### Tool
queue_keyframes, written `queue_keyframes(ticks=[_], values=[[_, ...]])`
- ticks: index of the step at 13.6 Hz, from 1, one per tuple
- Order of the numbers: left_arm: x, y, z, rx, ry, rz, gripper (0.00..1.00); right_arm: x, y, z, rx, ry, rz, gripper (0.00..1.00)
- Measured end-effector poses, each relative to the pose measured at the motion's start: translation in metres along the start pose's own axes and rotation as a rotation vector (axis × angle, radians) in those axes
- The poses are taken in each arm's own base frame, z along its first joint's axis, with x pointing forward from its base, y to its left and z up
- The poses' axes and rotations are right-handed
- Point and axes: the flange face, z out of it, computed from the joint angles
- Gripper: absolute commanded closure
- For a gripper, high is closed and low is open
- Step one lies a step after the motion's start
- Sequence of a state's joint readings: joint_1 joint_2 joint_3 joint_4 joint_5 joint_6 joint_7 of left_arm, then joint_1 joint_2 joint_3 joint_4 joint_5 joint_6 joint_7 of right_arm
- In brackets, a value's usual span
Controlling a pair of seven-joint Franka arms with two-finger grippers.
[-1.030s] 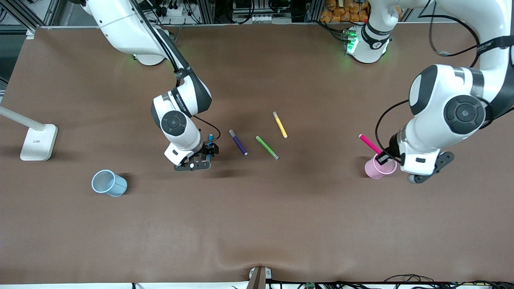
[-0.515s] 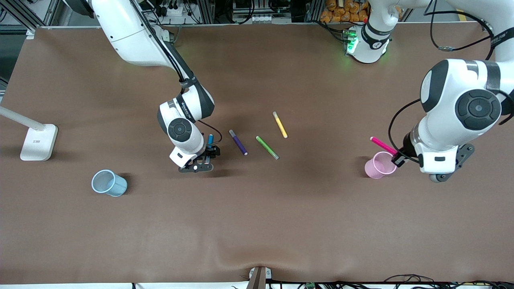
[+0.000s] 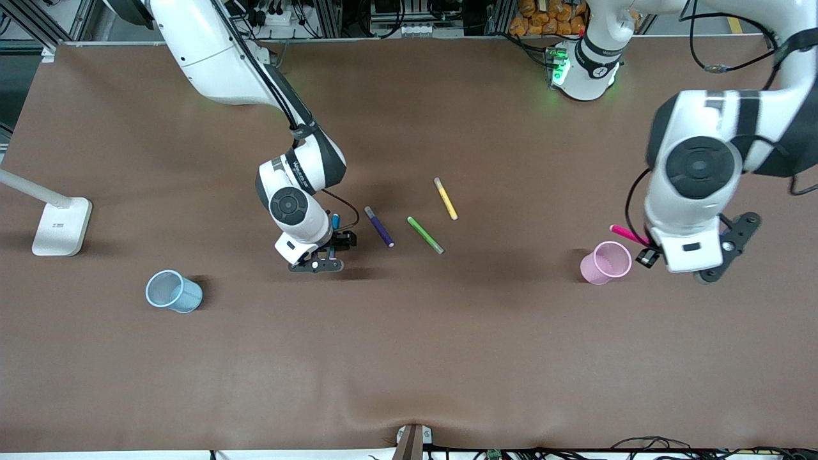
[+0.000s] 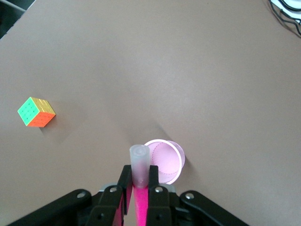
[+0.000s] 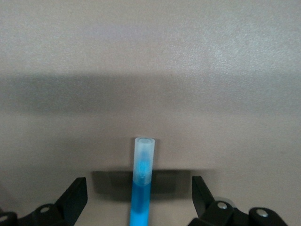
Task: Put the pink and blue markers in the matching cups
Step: 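Lift the pink marker while the right gripper grasps the blue marker, then carry the blue marker to the blue cup with the right gripper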
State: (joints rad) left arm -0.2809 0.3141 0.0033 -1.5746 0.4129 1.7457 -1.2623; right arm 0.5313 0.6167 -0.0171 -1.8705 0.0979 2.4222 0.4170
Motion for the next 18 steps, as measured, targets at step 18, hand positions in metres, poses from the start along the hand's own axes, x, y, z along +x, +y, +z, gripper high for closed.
queue_keyframes(ticks=[18], values=[[-0.067,0.037,0.102,0.198,0.411,-0.148,1.0,0.045,0.029,-0.091,0.038,0.16,-0.295,1.0]])
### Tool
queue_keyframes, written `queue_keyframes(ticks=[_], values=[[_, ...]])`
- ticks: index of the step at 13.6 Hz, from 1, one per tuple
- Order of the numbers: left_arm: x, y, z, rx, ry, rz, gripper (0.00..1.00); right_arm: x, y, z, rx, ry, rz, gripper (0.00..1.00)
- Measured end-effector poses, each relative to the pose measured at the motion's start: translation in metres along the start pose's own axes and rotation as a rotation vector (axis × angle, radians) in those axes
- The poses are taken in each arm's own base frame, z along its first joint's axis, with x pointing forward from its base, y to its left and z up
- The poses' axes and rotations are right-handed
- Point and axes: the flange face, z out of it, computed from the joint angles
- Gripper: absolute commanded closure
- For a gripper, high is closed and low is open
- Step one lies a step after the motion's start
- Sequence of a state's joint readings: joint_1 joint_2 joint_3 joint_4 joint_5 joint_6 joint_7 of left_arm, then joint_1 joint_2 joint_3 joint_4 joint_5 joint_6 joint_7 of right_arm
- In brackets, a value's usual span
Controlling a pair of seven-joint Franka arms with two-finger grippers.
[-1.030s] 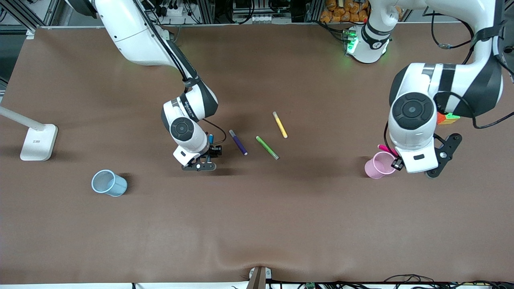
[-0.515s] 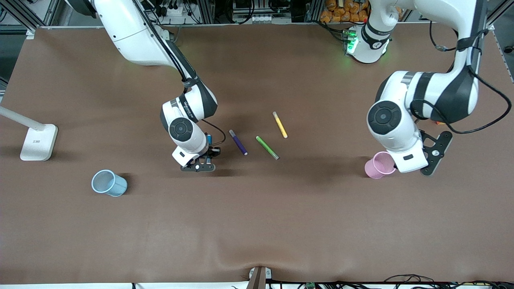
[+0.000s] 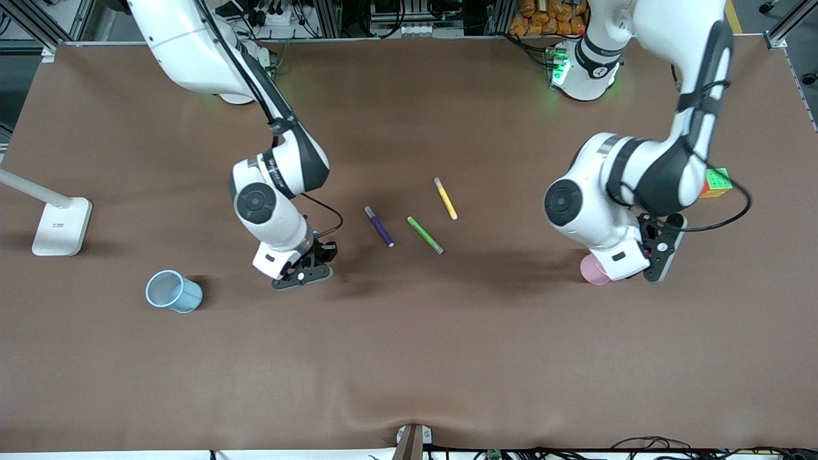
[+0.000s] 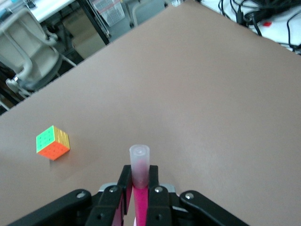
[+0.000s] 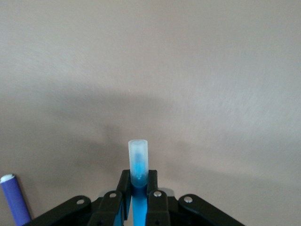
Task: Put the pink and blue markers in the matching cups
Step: 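Carry the blue marker to the blue cup with the right gripper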
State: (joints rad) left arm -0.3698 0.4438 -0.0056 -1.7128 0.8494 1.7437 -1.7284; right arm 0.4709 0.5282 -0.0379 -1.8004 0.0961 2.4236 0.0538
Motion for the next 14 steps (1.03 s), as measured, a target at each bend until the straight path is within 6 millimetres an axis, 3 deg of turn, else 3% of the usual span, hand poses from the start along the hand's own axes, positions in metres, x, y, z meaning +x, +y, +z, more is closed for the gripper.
queue_keyframes(ticks=[4,10,14], values=[[-0.031,0.011,0.02,0.026,0.056,-0.001,1.0,0.01,0.03,-0.032,-0.004,0.051,-0.233,1.0],[-0.035,0.014,0.024,0.029,0.058,-0.029,1.0,0.019,0.05,-0.08,0.053,0.145,-0.447,1.0],[-0.04,0.018,0.02,0.022,0.06,-0.024,1.0,0.011,0.09,-0.079,0.253,0.192,-0.502,1.0]])
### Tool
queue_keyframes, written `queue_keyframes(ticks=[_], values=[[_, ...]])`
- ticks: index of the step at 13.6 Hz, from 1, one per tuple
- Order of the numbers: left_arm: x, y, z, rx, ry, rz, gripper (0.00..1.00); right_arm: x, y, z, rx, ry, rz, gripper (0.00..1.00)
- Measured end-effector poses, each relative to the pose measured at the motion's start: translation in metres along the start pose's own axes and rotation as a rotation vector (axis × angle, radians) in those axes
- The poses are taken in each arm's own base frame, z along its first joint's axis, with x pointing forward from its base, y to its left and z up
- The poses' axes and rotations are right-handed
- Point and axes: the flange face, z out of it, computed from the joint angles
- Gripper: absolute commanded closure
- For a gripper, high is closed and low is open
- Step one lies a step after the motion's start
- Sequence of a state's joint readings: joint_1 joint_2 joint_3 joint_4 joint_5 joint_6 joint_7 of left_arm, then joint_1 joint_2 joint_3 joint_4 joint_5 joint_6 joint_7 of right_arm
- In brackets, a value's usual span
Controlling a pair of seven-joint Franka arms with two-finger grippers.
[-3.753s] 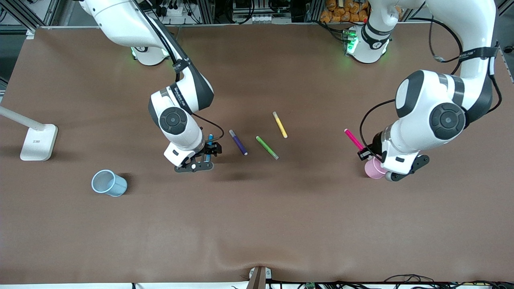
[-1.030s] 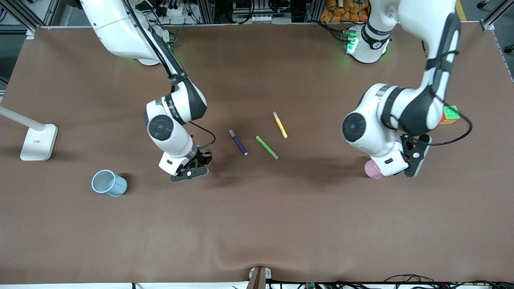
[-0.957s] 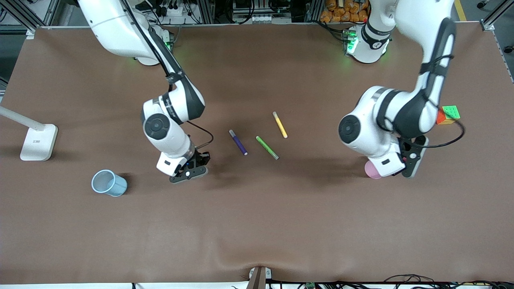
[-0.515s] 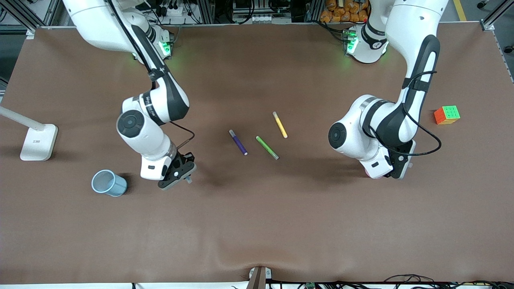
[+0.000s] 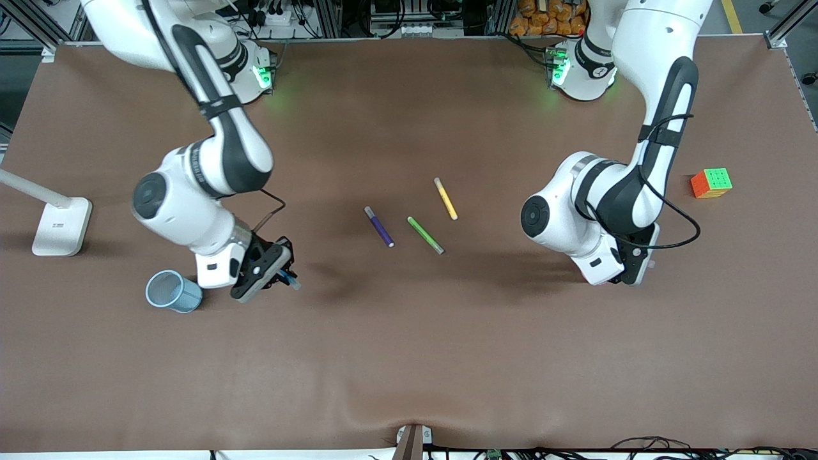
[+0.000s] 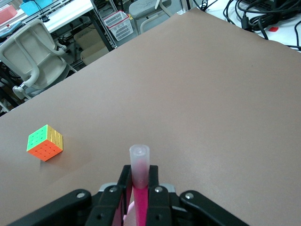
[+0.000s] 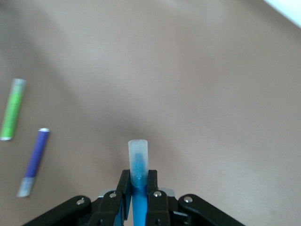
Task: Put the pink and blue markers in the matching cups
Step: 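Carry the blue marker to the blue cup with the right gripper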
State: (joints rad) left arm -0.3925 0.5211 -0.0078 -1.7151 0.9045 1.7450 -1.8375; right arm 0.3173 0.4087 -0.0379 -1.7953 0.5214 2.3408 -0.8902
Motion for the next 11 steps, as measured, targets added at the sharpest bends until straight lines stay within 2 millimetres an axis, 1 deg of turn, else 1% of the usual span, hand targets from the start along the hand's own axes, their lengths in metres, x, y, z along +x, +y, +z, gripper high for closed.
queue_keyframes(ticks=[3,4,5,6,8,10,11], values=[[-0.011,0.005,-0.001,-0.002,0.003,0.016,1.0,-0.027,0.025,-0.007,0.15,0.076,-0.066,1.0],[-0.013,0.006,-0.001,-0.001,0.003,0.02,0.89,-0.036,0.036,-0.011,0.168,0.089,-0.086,1.0],[-0.015,0.006,0.0,-0.001,0.003,0.022,0.57,-0.043,0.044,-0.016,0.177,0.095,-0.102,1.0],[-0.016,0.007,0.001,0.001,0.003,0.024,0.01,-0.048,0.051,-0.021,0.185,0.103,-0.122,1.0],[-0.019,0.008,0.002,0.004,0.002,0.064,0.0,-0.052,0.062,-0.035,0.204,0.119,-0.168,1.0],[-0.017,0.008,-0.002,0.004,-0.029,0.102,0.0,-0.058,0.079,-0.058,0.229,0.149,-0.218,1.0],[-0.014,0.009,-0.007,0.001,-0.051,0.119,0.0,-0.065,0.09,-0.072,0.245,0.178,-0.244,1.0]])
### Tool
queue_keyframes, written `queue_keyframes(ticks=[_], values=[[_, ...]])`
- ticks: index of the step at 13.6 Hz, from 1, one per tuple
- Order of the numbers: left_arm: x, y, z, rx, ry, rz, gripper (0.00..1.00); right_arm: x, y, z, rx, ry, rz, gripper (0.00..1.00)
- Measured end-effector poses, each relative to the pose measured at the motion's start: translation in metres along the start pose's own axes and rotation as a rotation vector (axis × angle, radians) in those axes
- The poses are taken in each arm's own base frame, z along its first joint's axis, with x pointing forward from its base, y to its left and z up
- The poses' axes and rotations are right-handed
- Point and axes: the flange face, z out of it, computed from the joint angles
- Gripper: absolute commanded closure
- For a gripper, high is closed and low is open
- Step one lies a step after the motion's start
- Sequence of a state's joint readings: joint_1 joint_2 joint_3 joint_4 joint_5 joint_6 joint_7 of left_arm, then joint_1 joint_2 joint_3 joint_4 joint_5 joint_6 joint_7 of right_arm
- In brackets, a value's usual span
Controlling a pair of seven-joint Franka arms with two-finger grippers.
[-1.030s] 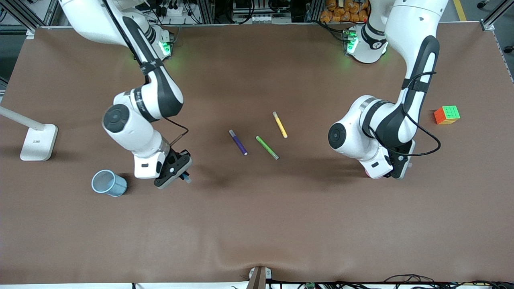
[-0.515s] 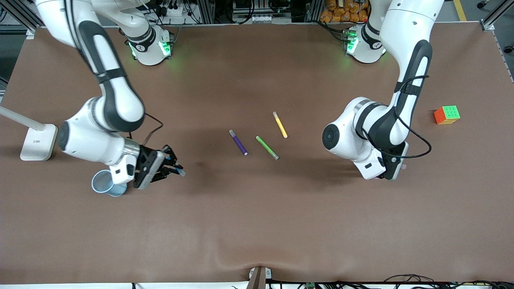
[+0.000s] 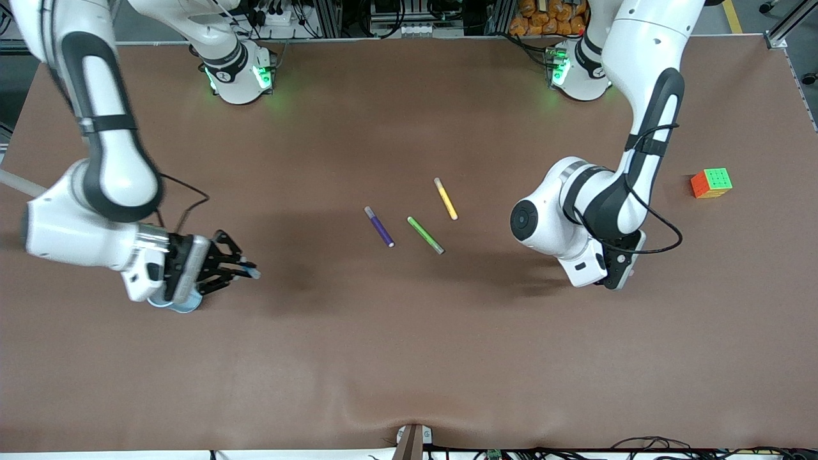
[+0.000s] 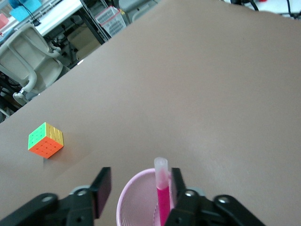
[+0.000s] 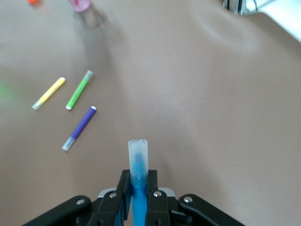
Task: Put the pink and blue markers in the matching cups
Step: 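Carry the blue marker to the blue cup with the right gripper, then drop the pink marker into the pink cup with the left gripper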
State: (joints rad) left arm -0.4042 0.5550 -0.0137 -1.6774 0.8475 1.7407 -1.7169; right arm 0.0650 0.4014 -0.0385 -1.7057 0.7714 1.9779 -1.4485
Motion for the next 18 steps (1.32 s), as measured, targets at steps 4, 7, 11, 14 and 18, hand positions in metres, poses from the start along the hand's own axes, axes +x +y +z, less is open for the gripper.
queue_keyframes(ticks=[4,7,11,14,18], values=[[0.029,-0.001,-0.038,-0.025,-0.146,0.085,0.0,-0.042,0.023,-0.071,0.02,0.127,-0.109,1.0],[0.069,-0.014,-0.083,-0.096,-0.238,0.229,0.0,-0.065,0.034,-0.101,-0.027,0.178,-0.243,1.0],[0.097,-0.035,-0.104,-0.178,-0.285,0.392,0.0,-0.083,0.046,-0.115,-0.096,0.291,-0.385,1.0],[0.123,-0.049,-0.103,-0.227,-0.305,0.504,0.0,-0.122,0.064,-0.12,-0.143,0.356,-0.412,1.0],[0.162,-0.082,-0.119,-0.321,-0.301,0.628,0.0,-0.166,0.078,-0.109,-0.133,0.387,-0.421,1.0]])
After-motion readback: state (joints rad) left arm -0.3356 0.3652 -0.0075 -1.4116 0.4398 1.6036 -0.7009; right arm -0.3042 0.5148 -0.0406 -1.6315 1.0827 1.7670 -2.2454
